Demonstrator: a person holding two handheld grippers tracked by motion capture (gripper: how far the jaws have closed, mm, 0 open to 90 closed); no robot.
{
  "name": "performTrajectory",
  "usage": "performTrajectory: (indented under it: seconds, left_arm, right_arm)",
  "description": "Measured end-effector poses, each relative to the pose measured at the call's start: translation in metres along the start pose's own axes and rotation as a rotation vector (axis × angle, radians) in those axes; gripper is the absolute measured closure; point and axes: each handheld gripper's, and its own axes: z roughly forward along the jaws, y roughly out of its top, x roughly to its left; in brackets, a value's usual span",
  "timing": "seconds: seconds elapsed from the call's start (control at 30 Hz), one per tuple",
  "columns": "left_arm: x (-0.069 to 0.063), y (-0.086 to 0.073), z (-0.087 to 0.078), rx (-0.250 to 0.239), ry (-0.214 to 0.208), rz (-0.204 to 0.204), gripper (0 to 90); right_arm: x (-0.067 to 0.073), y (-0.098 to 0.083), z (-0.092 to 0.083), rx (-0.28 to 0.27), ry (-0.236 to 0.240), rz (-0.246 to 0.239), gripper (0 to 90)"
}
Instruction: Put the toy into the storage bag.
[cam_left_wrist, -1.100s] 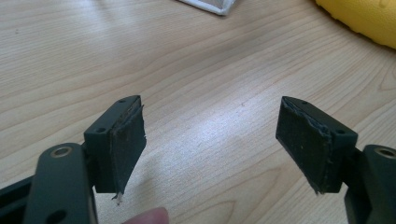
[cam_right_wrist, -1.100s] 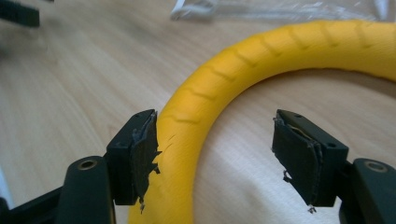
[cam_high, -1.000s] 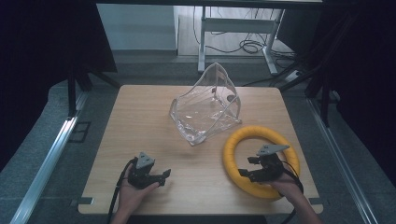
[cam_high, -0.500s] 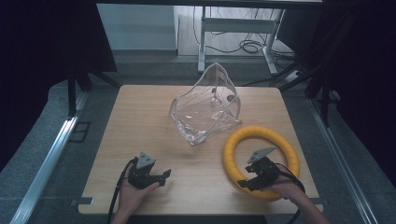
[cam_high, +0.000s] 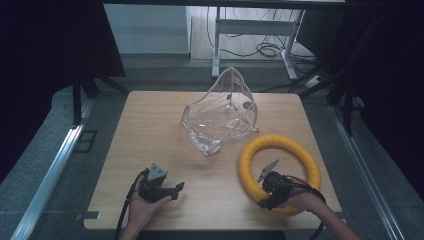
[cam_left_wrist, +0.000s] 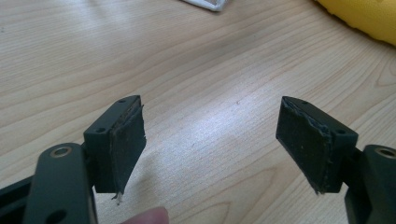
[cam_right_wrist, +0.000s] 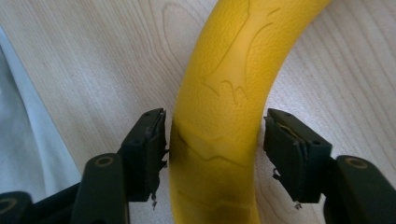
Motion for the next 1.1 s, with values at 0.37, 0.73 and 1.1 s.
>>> performTrajectory:
  seconds: [0.37,0.73,1.1]
  left_arm:
    - [-0.001,0.0,0.002,0.006,0.0,0.003,23.9]
    - [-0.002,-0.001,0.003,0.007,-0.001,0.002,23.9]
    - [-0.001,-0.001,0.003,0.004,0.001,0.001,23.9]
  right_arm:
    - [-0.005,0.002,0.005,0.024,0.051,0.041,47.9]
    - [-0.004,0.005,0.007,0.049,0.043,0.034,48.4]
    - [-0.019,-0.009,-0.015,-0.118,0.149,0.088,49.3]
